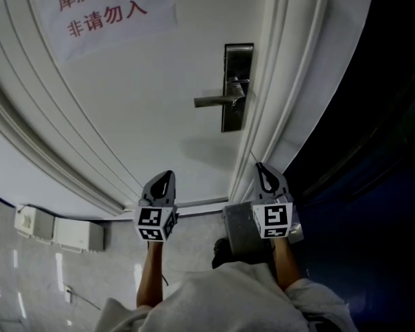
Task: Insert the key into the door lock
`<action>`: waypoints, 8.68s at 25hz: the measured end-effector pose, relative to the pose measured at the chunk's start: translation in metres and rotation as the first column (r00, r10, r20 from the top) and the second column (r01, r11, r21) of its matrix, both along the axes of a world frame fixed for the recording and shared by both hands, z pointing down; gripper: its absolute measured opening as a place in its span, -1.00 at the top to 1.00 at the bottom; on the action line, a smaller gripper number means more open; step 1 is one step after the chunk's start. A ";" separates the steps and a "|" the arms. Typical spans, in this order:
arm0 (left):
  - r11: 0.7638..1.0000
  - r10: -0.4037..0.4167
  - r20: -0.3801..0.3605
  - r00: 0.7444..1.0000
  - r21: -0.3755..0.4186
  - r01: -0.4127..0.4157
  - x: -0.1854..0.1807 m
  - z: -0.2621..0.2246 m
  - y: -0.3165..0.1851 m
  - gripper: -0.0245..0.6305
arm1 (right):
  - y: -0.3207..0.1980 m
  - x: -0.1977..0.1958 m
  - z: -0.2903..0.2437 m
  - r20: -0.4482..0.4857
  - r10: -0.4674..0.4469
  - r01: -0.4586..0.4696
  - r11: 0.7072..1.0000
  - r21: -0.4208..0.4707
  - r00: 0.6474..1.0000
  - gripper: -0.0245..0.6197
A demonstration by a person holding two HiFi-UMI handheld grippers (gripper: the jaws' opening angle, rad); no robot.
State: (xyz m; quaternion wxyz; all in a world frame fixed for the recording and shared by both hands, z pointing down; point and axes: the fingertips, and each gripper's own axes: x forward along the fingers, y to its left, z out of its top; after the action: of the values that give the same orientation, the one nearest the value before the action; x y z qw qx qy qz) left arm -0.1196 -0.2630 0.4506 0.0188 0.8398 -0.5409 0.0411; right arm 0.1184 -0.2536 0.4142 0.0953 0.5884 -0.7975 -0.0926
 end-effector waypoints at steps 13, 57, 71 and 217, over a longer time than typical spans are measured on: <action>0.999 -0.036 0.012 0.999 0.027 0.035 0.031 -0.019 -0.113 0.87 | -0.103 0.006 -0.045 0.103 -0.114 0.104 0.990 0.099 0.988 0.83; 0.996 0.084 -0.018 0.996 0.026 -0.084 0.009 -0.020 -0.128 0.87 | -0.118 -0.025 -0.057 -0.148 -0.002 0.021 0.992 0.127 0.989 0.83; 0.995 0.098 -0.014 0.995 0.020 -0.098 0.012 -0.016 -0.130 0.87 | -0.124 -0.035 -0.040 -0.795 0.161 0.094 0.960 0.264 0.585 0.83; 0.995 0.097 -0.024 0.995 0.007 -0.097 0.008 -0.010 -0.115 0.87 | -0.108 -0.010 0.015 0.085 0.034 -0.029 0.997 -0.066 0.996 0.86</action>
State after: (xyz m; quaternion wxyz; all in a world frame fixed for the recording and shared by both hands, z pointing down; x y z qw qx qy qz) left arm -0.1112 -0.3778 0.4403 0.0208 0.8655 -0.4995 0.0303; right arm 0.1080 -0.3620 0.4294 0.0814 0.6009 -0.7941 -0.0398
